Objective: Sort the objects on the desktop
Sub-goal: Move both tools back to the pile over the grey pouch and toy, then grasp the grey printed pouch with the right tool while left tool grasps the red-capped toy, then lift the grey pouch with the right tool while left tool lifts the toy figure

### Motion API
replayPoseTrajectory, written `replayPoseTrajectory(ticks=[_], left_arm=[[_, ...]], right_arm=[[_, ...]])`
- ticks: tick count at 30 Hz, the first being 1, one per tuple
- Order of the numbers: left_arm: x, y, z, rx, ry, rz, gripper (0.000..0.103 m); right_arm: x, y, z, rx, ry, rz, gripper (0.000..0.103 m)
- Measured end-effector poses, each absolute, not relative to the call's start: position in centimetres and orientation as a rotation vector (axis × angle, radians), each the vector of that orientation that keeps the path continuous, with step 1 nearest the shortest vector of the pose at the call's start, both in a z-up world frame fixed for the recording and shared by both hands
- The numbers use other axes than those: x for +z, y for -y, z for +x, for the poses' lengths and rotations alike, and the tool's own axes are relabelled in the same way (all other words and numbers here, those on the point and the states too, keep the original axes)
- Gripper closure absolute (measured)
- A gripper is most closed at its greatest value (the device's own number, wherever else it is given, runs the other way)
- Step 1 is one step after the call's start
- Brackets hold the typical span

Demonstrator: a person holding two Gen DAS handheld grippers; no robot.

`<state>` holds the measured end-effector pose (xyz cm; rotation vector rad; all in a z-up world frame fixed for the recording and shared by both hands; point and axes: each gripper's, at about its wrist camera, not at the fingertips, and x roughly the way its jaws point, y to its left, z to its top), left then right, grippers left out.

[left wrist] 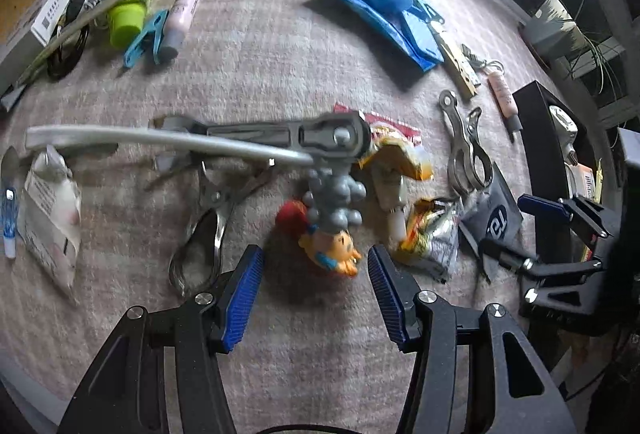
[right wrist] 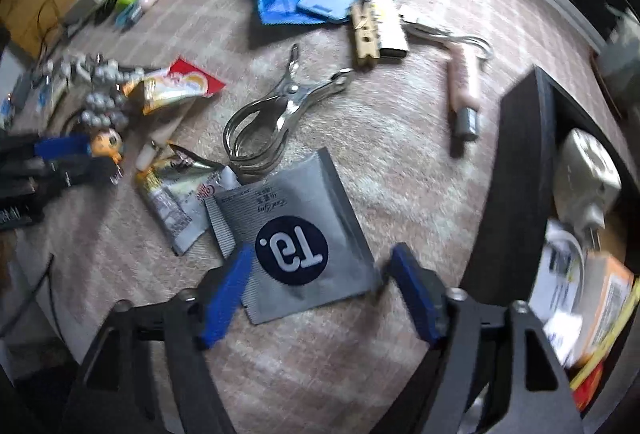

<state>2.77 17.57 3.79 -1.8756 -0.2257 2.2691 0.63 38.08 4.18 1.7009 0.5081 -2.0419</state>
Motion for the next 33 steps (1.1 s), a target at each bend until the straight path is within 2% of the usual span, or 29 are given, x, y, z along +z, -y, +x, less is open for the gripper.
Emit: replayPoseTrajectory(ticks=[3,9,12,15,16,18,20,21,23,33], left_arm=[[3.7,-16.9,2.3,2.288,0.234,-1.866,0.054],[3.7,-16.3,2.4,2.282,0.254,-1.865,0.060],[3.6,-16.8,2.6,2.282,0.219,-1.858,0.060],[3.5,-17.2,2.7,2.298,0.174,-1.850,0.061],[3.5,-17.3,2.7,2.300,0.170,-1.847,0.065],[3.5,-17.1,2.8,2.302,0.179,-1.843,0.071],[3.4,-16.7,3.0,2.286,0.219,-1.839,0.078],[3.4,-16.5,3.2,2.282,0.225,-1.838,0.078],[3.3,-16.3,3.9,2.288,0.224,-1.830,0.078],[3.5,-15.0,5.6,2.285,0.272,-1.832,0.079]], right_arm=[[4.0,-38.3,-0.5,-2.006,-0.505,1.702,0.013],[4.4,-37.9,-0.4,-1.935,-0.504,1.693,0.013],[4.3,-37.2,0.2,-1.947,-0.603,1.663,0.012],[4.5,-37.5,-0.4,-1.974,-0.562,1.677,0.011],[4.6,-37.6,-0.6,-1.981,-0.556,1.678,0.012],[4.9,-37.8,-0.5,-1.990,-0.553,1.661,0.016],[5.6,-38.3,-0.4,-1.995,-0.556,1.632,0.035],[5.8,-38.5,-0.4,-1.993,-0.548,1.636,0.038],[6.3,-39.4,-0.7,-2.003,-0.522,1.649,0.050],[7.8,-41.5,-1.5,-2.069,-0.446,1.667,0.066]])
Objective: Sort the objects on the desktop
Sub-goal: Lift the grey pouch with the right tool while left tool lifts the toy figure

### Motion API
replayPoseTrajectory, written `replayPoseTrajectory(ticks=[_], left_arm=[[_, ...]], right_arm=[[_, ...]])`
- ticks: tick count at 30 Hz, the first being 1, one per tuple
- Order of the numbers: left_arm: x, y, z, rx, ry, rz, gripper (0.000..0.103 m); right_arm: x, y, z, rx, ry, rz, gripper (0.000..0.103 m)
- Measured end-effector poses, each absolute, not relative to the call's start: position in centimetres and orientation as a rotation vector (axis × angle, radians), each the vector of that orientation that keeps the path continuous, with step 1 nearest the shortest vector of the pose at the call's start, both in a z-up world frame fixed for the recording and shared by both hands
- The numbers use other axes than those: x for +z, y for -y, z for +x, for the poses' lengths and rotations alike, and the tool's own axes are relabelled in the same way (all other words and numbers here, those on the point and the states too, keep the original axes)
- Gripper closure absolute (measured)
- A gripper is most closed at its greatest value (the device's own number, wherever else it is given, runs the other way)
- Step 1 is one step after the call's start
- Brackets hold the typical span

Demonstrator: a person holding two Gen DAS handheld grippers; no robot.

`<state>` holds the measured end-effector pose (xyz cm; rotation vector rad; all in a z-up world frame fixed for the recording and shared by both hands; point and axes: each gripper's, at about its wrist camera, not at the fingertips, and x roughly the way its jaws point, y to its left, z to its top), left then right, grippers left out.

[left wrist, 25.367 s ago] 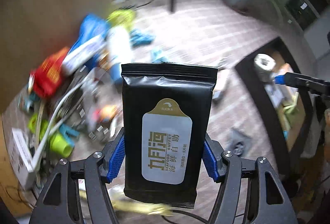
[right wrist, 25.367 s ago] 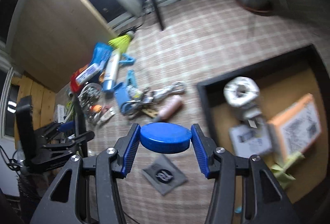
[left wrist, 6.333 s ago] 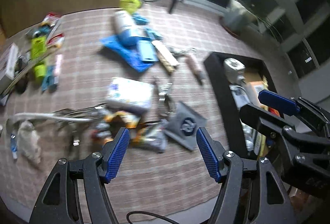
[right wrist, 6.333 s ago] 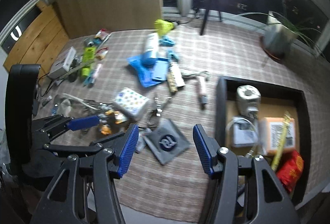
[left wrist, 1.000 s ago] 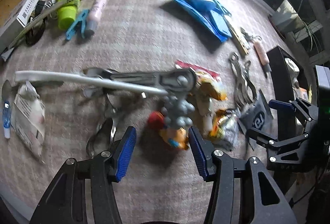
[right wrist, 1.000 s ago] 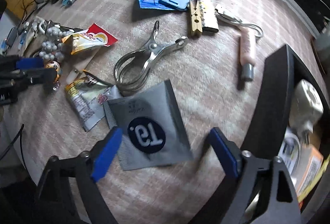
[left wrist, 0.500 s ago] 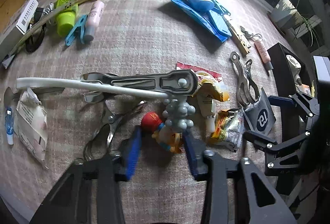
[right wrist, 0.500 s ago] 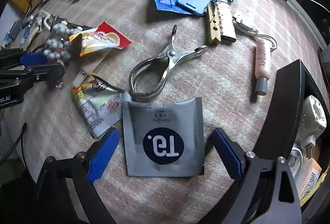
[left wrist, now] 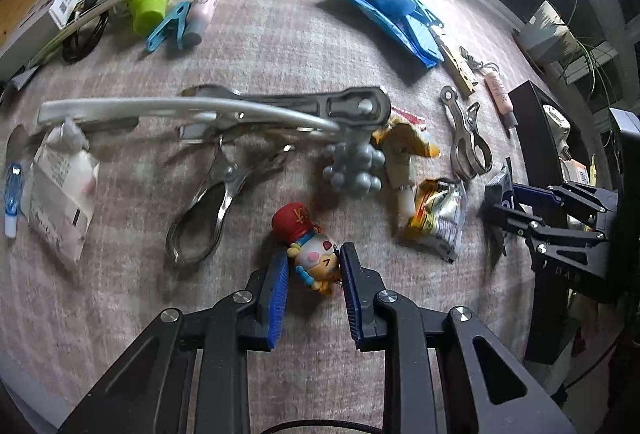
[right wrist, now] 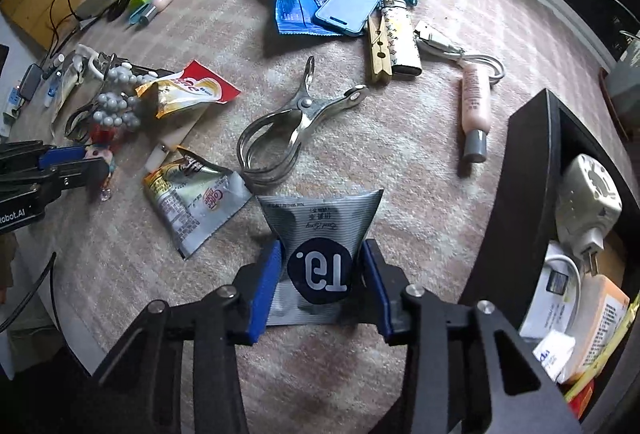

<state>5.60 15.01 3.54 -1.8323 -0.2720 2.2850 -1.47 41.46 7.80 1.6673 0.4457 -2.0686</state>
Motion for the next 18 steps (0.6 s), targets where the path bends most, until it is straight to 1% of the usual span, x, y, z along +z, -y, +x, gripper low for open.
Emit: replayPoseTrajectory(ticks=[1,2,3,4,8,11,12,13,14,16,17,18], left_arm=[[3.7,-15.2,5.4,2.285,0.277,-1.833,0.080],[3.8,-15.1,5.7,2.285,0.282,-1.831,0.080],[3.9,-15.1,5.8,2.287,0.287,-1.831,0.080],[4.0,-15.1,5.9,2.289,0.291,-1.831,0.080],[4.4,-15.3,6.2,2.287,0.272,-1.825,0.080],[4.2,-15.6,6.2,2.285,0.263,-1.831,0.080],[4.3,-15.7,6.2,2.284,0.261,-1.829,0.080],[4.2,-15.6,6.3,2.285,0.260,-1.830,0.080],[4.2,-15.6,6.3,2.286,0.262,-1.831,0.080],[4.2,-15.2,6.3,2.288,0.274,-1.835,0.080],[4.2,-15.1,6.3,2.288,0.275,-1.840,0.080],[4.2,-15.0,6.3,2.290,0.275,-1.844,0.080]], right_arm=[[8.1,-41.8,-1.6,-2.076,-0.427,1.672,0.069],[8.3,-42.1,-1.6,-2.085,-0.409,1.673,0.075],[8.8,-42.4,-1.7,-2.101,-0.397,1.671,0.086],[9.0,-42.7,-1.8,-2.103,-0.398,1.682,0.101],[9.0,-43.7,-2.3,-2.097,-0.386,1.712,0.102],[9.1,-44.0,-2.6,-2.050,-0.307,1.748,0.101],[9.5,-44.1,-2.7,-2.028,-0.257,1.751,0.097],[9.9,-44.0,-2.7,-2.013,-0.229,1.740,0.083],[10.5,-43.5,-2.6,-2.006,-0.218,1.708,0.061],[11.7,-42.1,-2.1,-2.004,-0.279,1.628,0.038],[12.2,-41.0,-1.7,-1.993,-0.333,1.586,0.038],[11.8,-40.7,1.8,-1.980,-0.367,1.567,0.038]])
